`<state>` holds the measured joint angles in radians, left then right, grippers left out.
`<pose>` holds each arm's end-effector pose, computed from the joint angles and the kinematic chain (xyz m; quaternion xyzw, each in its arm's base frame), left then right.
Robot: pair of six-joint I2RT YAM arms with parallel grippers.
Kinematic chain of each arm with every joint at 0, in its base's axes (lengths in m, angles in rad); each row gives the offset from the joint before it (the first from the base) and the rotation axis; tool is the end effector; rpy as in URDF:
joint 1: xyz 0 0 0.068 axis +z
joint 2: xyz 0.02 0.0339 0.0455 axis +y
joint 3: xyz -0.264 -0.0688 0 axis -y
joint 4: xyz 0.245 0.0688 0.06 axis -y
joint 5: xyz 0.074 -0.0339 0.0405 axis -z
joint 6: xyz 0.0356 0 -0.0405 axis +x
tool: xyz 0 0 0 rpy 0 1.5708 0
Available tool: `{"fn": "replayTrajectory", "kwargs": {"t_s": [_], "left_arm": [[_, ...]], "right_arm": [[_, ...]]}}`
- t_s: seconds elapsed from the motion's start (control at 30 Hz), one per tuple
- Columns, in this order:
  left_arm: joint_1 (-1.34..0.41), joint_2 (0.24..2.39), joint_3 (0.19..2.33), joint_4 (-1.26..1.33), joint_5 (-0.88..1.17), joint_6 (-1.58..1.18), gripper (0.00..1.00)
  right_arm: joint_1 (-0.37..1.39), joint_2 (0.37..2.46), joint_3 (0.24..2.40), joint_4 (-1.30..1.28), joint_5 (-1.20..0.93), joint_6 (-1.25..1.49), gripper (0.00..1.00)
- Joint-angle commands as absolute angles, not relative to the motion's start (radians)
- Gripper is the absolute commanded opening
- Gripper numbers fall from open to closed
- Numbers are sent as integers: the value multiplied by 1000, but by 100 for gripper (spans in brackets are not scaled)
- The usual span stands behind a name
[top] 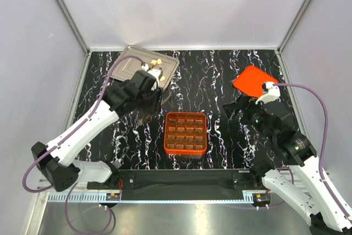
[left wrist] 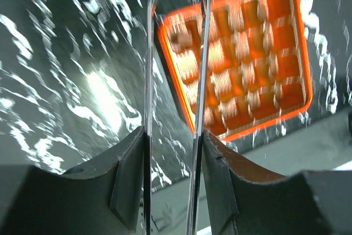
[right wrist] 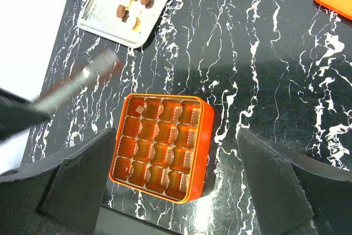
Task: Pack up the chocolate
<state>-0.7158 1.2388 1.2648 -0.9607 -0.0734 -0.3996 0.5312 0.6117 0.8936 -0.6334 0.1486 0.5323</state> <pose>0.1846 -0.1571 0.3413 0.1381 0.9392 -0.1358 0.2836 0.1105 0.0588 0.3533 0.0430 0.8176 0.2371 0.5230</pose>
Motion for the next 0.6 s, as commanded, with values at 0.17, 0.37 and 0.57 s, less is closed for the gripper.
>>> {"fn": "replayTrajectory", "kwargs": {"t_s": [0.17, 0.37, 0.57], "left_arm": [[-569, 1440, 1522, -945, -192, -307, 45], [-402, 1619, 1606, -890, -210, -279, 44], [-285, 1755, 1655, -822, -192, -241, 43]], "right_arm": [[535, 624, 891, -560, 146, 554, 100], [535, 638, 877, -535, 124, 549, 100], [535, 649, 876, -522, 106, 534, 100]]}}
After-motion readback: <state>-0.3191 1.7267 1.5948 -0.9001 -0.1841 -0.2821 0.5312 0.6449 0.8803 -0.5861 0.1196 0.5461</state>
